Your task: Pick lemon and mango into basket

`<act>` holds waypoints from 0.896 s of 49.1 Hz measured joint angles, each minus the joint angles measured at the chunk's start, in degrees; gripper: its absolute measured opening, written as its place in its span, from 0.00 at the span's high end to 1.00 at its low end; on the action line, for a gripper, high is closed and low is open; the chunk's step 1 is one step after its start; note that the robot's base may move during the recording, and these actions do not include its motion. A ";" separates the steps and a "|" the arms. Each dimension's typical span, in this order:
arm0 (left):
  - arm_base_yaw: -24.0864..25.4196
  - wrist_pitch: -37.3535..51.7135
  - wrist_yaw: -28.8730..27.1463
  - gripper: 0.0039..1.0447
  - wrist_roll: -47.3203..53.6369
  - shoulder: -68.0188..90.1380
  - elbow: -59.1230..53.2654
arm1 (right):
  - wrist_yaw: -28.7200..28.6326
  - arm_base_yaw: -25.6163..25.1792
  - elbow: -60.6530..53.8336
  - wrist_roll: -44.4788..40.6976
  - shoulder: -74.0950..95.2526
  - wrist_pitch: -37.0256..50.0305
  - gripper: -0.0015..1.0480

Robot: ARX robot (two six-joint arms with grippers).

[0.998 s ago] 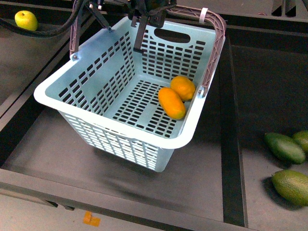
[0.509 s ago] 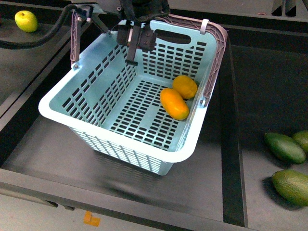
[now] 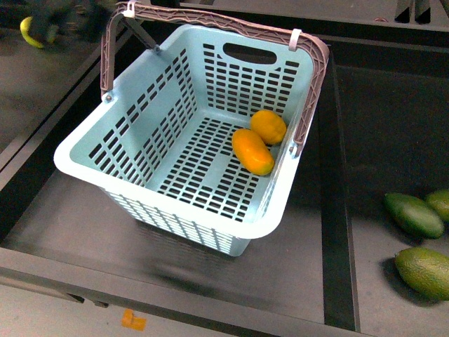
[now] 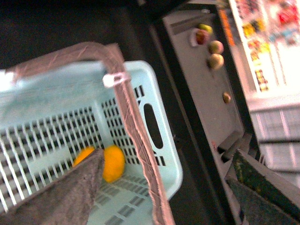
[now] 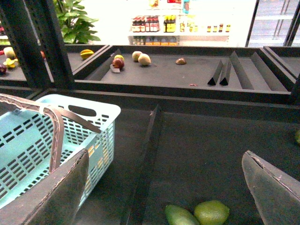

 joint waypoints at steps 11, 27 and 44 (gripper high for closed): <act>10.75 41.88 8.57 0.76 65.33 -18.05 -32.22 | 0.04 0.00 0.00 0.00 0.00 0.00 0.08; 20.90 38.84 18.95 0.97 71.54 -36.72 -49.44 | 0.07 0.00 0.00 0.00 0.00 0.00 0.08; 30.10 29.40 27.69 0.97 71.87 -54.18 -57.59 | 0.13 0.00 0.00 0.00 0.00 0.00 0.08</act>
